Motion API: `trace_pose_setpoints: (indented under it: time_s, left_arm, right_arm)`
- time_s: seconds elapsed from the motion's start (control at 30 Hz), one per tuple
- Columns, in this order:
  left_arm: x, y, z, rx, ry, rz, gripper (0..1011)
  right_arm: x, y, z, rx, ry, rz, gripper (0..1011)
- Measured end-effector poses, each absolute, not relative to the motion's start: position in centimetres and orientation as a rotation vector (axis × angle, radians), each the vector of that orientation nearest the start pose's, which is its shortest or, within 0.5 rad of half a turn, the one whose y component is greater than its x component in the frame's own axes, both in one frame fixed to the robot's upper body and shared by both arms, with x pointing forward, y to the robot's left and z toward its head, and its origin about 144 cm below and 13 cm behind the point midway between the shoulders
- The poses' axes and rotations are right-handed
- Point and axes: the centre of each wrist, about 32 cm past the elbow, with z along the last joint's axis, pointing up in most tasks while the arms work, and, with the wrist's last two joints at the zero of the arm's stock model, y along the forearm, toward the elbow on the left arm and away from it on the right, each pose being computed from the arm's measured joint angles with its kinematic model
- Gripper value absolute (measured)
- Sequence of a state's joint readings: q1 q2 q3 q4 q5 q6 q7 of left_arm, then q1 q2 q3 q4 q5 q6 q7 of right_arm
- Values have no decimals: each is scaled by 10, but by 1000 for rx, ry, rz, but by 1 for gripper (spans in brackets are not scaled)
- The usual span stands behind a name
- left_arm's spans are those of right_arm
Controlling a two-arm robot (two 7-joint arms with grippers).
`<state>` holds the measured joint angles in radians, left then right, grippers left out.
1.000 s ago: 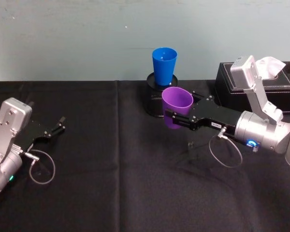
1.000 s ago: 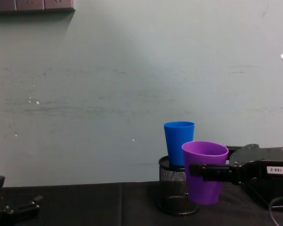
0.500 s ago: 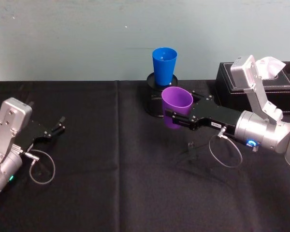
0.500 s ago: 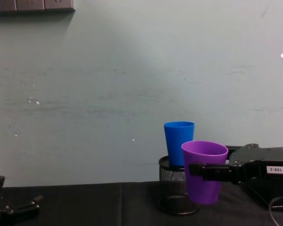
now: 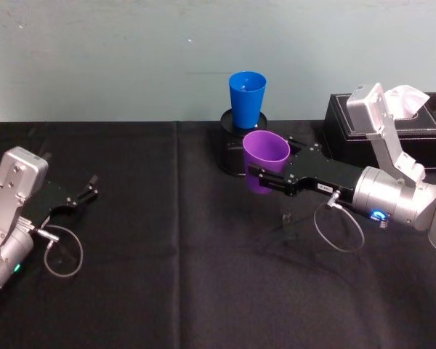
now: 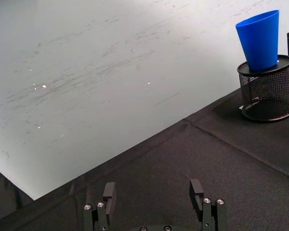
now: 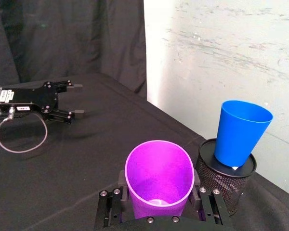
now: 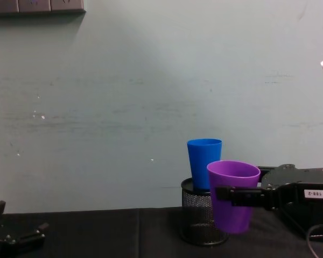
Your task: Pick up one cup with a gripper and tap it against the other cup.
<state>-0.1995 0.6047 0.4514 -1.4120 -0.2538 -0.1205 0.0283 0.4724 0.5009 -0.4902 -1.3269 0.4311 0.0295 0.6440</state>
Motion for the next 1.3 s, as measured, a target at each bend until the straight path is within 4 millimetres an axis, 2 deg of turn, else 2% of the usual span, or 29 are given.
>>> trace_pose_setpoints:
  time_s: [1.3]
  left_arm:
    - [489,310,1140,305,-285,1248,1000]
  right_arm:
    - [563,-277,1211,-182,-97,-639,723]
